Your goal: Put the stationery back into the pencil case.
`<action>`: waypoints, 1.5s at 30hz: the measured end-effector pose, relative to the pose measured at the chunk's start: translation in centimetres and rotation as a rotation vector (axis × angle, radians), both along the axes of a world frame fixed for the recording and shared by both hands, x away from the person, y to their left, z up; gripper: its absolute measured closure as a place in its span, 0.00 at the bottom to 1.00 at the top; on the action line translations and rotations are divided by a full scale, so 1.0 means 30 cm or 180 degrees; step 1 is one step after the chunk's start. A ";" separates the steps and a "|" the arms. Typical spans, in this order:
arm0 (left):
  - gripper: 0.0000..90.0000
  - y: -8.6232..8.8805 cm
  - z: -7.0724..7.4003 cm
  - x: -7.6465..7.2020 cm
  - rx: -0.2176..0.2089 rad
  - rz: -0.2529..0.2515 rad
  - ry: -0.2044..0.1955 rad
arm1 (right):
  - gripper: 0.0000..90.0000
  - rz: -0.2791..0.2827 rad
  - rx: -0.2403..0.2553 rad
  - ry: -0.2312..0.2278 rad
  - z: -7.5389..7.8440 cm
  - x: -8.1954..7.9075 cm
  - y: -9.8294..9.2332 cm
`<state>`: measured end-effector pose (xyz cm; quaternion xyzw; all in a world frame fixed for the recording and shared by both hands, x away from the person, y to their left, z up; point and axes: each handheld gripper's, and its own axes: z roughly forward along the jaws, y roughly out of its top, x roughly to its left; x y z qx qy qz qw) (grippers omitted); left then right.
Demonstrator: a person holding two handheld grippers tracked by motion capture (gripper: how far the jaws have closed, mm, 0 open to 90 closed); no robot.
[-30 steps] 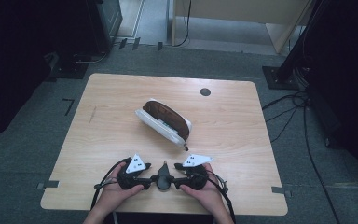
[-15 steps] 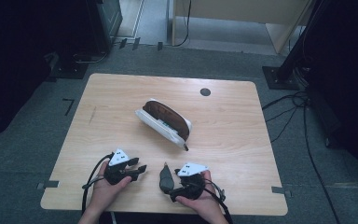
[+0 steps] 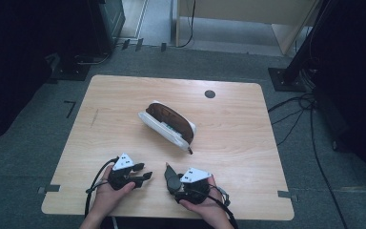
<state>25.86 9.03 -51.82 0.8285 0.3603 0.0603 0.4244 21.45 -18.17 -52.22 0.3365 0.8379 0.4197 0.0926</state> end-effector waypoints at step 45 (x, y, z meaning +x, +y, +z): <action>0.43 -0.138 0.001 -0.026 0.0557 -0.0889 -0.0596 | 0.46 0.0592 0.0392 0.0523 0.033 0.129 -0.056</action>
